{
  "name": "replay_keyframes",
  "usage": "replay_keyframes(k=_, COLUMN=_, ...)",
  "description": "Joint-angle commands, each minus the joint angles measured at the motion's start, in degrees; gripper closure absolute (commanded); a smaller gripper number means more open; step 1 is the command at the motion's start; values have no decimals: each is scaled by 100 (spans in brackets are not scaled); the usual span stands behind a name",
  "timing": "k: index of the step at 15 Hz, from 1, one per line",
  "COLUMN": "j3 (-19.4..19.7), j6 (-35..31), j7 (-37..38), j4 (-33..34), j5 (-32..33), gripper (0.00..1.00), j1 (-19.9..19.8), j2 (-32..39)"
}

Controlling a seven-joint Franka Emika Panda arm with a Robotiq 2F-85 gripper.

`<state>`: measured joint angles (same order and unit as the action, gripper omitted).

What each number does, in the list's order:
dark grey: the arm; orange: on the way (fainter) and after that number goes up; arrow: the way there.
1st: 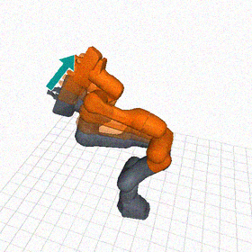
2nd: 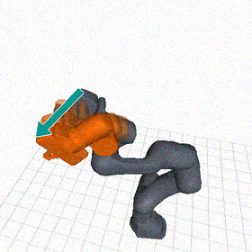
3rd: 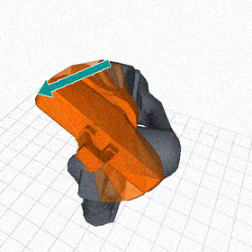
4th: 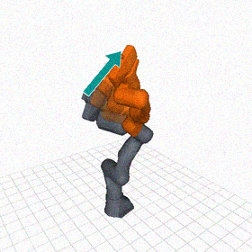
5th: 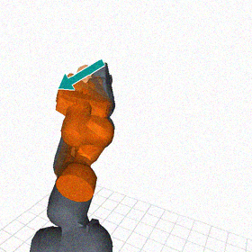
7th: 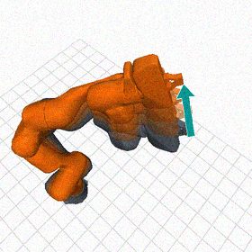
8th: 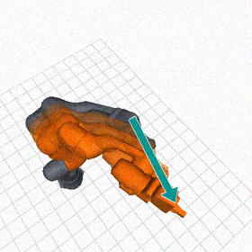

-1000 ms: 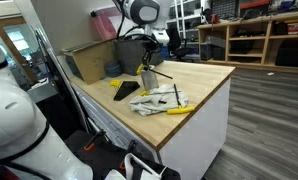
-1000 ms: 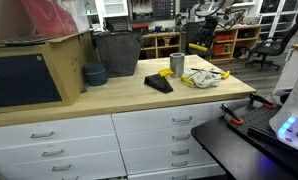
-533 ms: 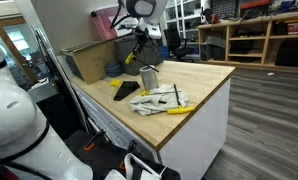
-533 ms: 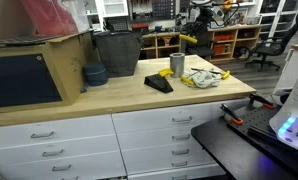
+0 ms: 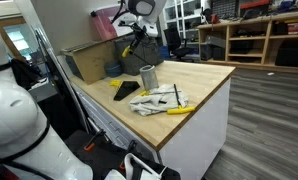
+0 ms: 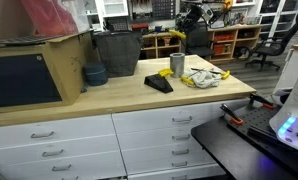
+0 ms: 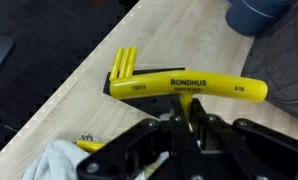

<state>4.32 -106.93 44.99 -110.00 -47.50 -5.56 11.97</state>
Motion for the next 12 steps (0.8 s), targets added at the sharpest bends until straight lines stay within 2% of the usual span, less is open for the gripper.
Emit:
replay_keyframes(k=1, j3=14, j6=425, j7=-107, j4=485, j5=-406, gripper=97, j1=-53, j2=256)
replay_keyframes(k=12, j3=-26, j6=669, j7=-676, j4=888, j5=-1013, gripper=97, j1=-57, j2=961)
